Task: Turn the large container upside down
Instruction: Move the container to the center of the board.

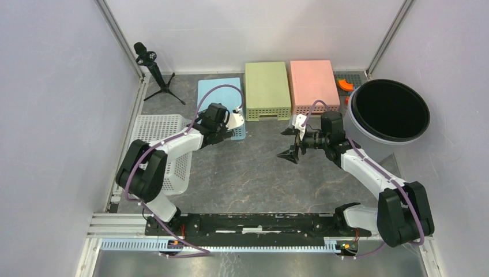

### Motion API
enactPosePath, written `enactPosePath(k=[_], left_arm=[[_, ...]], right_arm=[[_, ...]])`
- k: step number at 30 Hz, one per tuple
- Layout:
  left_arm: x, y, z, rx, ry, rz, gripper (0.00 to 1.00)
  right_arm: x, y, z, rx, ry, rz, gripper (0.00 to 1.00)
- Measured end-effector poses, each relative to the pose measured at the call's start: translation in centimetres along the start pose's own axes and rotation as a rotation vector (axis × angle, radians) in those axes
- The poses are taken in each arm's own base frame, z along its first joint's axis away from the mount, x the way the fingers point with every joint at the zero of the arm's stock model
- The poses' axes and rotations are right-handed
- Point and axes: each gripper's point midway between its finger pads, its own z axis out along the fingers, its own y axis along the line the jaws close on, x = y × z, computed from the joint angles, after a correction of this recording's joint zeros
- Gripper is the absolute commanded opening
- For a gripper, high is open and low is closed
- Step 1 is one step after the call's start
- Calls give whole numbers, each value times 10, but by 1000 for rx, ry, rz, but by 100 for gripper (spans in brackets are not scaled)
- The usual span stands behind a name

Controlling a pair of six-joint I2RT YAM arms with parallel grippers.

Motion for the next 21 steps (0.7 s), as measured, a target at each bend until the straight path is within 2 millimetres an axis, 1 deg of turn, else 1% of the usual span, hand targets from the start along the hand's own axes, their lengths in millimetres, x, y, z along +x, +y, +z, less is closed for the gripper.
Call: enactPosePath(k=[11, 21], left_arm=[[-12, 26, 24, -98, 31, 61, 100], [-12, 48, 40, -188, 64, 73, 100]], right_arm=[[6, -2, 0, 3, 13, 9, 98], [16, -3, 2, -5, 31, 32, 98]])
